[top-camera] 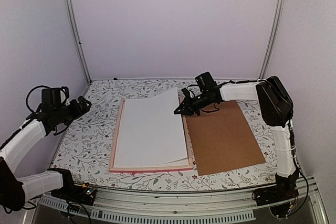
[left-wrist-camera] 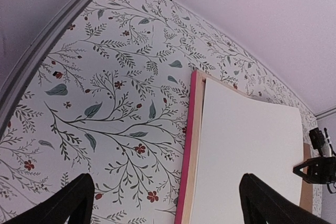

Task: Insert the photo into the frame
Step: Place the photo on the mat board.

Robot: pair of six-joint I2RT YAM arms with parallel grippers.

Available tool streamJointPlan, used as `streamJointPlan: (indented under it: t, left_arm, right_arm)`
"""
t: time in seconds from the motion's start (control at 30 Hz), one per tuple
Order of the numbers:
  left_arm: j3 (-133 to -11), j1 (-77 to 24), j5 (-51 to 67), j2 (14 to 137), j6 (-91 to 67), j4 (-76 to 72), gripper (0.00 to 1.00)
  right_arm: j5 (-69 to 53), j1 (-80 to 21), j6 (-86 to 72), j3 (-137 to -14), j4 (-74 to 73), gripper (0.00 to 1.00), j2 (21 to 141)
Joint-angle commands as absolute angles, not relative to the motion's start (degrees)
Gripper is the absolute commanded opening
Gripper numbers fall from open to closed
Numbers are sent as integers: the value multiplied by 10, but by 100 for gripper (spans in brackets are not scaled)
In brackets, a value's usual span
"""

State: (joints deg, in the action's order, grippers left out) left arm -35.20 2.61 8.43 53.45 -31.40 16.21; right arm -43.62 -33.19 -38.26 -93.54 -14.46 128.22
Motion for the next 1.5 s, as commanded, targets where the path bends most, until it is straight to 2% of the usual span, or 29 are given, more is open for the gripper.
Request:
streamJointPlan:
  t: [0.0, 0.57, 1.2, 1.33, 1.47]
  left_arm:
    - [-352, 31, 99, 539, -302, 159, 99]
    - [-350, 29, 107, 536, -304, 156, 99]
    - [-348, 23, 105, 532, -308, 156, 99]
    - [-347, 22, 105, 533, -308, 156, 99]
    - [-347, 20, 106, 534, -307, 156, 99]
  right_arm:
    - [-433, -331, -375, -934, -145, 0, 1279]
    - [-428, -354, -393, -931, -131, 0, 1281]
    - [-365, -355, -386, -913, -139, 0, 1265]
    - [-361, -355, -387, -908, -136, 4, 1261]
    - [-358, -355, -387, -906, -137, 14, 1261]
